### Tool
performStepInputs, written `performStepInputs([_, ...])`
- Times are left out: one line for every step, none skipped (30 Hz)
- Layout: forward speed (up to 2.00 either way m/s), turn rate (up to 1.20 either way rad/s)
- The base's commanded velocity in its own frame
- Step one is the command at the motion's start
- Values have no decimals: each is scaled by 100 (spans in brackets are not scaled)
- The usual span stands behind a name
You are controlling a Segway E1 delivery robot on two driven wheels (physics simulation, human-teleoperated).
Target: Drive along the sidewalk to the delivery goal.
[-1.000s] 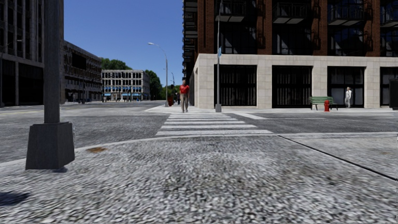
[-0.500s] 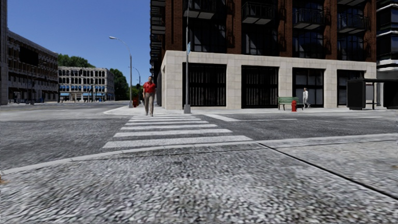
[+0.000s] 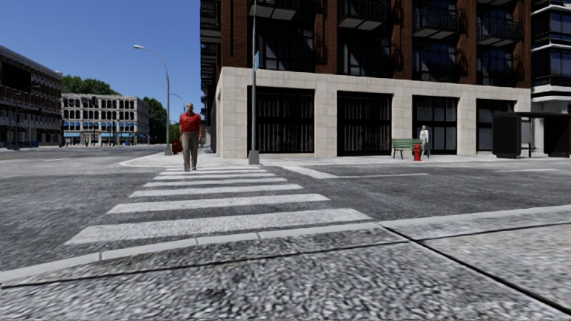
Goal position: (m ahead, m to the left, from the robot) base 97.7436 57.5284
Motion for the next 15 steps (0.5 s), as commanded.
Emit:
performStepInputs([199, 0])
performStepInputs([199, 0])
performStepInputs([199, 0])
performStepInputs([199, 0])
performStepInputs([199, 0])
performStepInputs([199, 0])
performStepInputs([199, 0])
performStepInputs([199, 0])
performStepInputs([199, 0])
performStepInputs([199, 0])
performStepInputs([199, 0])
performStepInputs([199, 0])
performStepInputs([199, 0])
performStepInputs([199, 0])
performStepInputs([199, 0])
